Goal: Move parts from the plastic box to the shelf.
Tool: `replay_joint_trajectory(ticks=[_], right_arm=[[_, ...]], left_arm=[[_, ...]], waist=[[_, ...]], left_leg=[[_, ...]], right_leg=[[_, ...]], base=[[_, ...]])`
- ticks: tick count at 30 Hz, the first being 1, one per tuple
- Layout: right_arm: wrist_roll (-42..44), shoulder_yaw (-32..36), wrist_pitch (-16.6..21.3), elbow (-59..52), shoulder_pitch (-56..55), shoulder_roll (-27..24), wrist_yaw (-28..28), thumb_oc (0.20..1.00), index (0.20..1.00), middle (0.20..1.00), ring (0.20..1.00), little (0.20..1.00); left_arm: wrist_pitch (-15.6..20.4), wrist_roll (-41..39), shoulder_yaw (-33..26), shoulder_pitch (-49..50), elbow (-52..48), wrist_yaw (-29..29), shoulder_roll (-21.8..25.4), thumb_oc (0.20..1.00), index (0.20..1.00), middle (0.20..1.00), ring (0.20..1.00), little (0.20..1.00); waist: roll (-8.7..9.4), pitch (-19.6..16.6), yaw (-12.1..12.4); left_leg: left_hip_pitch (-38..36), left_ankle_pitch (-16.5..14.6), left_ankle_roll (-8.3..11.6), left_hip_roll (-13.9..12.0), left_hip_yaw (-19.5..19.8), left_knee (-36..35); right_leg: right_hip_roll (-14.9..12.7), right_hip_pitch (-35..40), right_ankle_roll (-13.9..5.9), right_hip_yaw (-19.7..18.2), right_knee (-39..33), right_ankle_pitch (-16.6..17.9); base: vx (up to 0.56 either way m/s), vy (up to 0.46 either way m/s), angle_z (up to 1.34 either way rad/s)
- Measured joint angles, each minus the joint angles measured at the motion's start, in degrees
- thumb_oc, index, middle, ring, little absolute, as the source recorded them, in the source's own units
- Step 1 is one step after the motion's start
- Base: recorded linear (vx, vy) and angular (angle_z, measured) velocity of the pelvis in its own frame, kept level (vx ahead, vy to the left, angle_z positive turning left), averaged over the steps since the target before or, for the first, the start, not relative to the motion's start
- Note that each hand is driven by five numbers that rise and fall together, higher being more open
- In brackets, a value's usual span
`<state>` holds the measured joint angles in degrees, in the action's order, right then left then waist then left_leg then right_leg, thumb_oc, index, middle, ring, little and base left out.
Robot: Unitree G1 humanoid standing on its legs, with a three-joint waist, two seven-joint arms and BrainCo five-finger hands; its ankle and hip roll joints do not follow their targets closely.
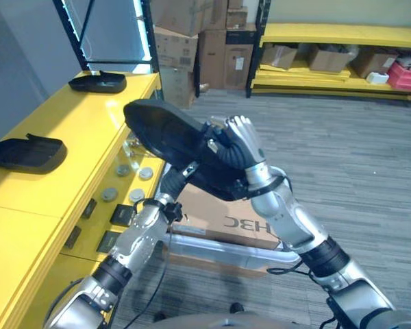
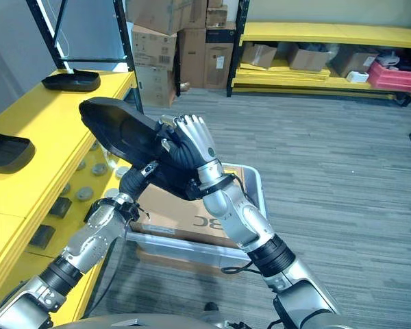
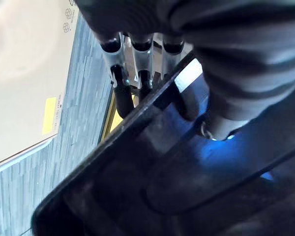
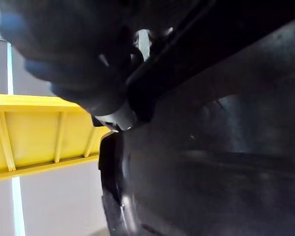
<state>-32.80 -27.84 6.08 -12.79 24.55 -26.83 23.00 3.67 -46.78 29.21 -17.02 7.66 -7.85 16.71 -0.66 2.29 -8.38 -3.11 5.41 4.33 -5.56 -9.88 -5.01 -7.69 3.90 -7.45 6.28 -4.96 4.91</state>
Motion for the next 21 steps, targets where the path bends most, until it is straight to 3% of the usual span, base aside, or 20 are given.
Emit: replay_joint_trajectory(ticks=[21], right_arm=[[3.34, 3.94, -0.05, -2.54, 0.31, 1.01, 5.42, 0.2, 0.2, 0.2, 0.2, 0.2]], left_arm=[[5.13, 1.99, 0.22, -6.37, -0.22, -5.83, -3.38, 0.2, 0.2, 0.2, 0.2, 0.2]], waist=[[0.05, -0.13, -3.38]], left_leg=[[0.07, -0.33, 0.05, -0.04, -2.86, -0.03]], right_leg=[[-0.06, -1.88, -0.17, -2.57, -0.12, 0.53]], base=[[0.0, -0.012, -0.07]])
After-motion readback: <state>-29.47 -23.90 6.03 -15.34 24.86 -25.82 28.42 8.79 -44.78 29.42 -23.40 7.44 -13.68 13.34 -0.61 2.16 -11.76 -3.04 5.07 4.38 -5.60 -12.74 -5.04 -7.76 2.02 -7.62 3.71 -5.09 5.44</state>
